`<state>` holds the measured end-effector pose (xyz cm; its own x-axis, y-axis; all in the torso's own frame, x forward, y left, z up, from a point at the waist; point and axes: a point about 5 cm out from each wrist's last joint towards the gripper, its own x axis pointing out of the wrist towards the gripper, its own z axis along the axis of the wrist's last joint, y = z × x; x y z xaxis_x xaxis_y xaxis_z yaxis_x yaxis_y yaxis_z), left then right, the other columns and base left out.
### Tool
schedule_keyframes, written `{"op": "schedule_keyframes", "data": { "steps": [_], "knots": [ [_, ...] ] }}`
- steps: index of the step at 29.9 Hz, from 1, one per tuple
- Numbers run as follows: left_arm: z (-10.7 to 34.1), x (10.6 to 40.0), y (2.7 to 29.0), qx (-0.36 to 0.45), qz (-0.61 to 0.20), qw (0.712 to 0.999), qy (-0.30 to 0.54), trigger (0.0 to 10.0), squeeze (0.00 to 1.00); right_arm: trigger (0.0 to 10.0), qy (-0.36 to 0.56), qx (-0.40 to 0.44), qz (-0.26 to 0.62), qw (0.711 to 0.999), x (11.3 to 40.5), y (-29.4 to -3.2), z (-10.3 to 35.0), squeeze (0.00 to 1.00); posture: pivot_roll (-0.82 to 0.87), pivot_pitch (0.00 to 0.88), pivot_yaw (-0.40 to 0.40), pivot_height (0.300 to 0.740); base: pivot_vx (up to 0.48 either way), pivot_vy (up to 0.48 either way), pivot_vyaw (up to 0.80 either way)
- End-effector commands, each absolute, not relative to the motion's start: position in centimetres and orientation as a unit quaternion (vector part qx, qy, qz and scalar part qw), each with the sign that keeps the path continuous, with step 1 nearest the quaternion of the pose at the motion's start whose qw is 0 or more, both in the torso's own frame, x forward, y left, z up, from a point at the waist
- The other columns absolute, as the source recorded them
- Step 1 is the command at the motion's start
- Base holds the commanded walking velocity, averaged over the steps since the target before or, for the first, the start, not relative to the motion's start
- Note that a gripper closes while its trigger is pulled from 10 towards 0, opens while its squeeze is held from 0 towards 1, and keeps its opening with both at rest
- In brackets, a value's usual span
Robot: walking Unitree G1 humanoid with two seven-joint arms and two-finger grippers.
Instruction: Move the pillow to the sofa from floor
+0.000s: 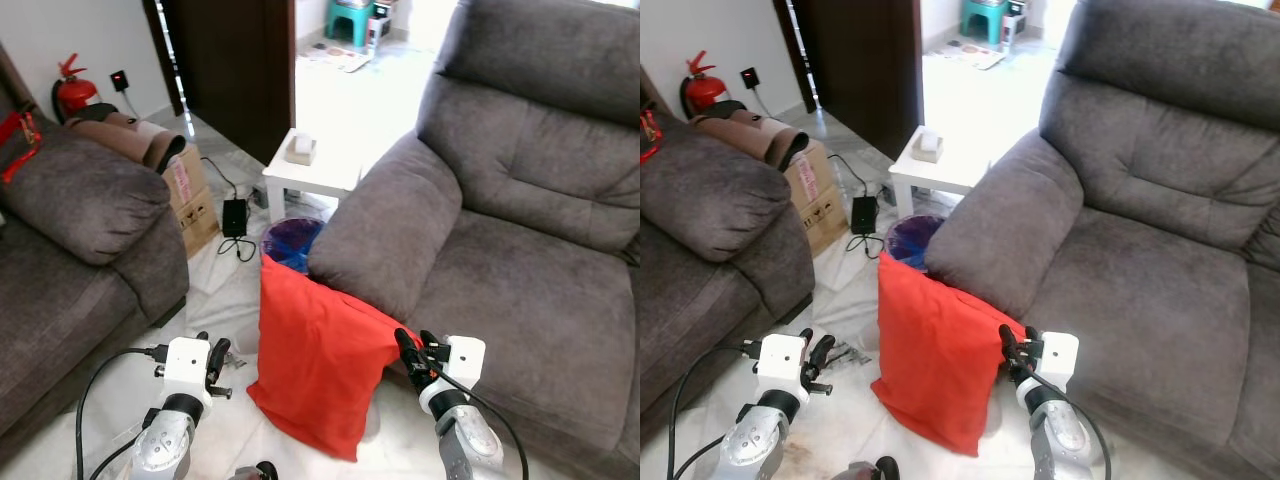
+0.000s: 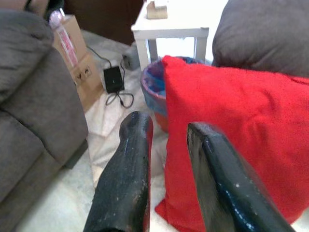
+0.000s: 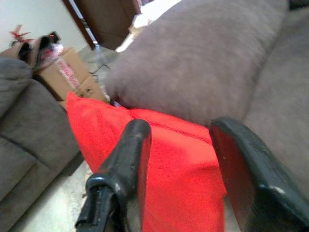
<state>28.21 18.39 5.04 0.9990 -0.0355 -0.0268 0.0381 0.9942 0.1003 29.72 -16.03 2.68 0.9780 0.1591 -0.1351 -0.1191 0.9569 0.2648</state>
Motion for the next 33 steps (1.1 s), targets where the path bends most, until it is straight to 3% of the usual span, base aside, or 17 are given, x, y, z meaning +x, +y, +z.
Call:
{"op": "schedule_keyframes", "data": {
  "steps": [1,33],
  "knots": [
    [3.97,27.49,18.86,0.049,-0.012,0.998,0.039,10.0,0.0,10.0,0.08,0.132,0.069,0.986,29.5,-15.97,2.46,0.0,-0.01,0.171,0.026,0.653,0.0,0.0,0.0],
    [3.83,27.02,18.88,0.048,-0.014,0.998,0.041,10.0,0.0,10.0,0.086,0.136,0.074,0.984,29.25,-15.37,2.1,0.0,0.0,0.167,0.034,0.63,0.0,0.0,0.0]
  ]
}}
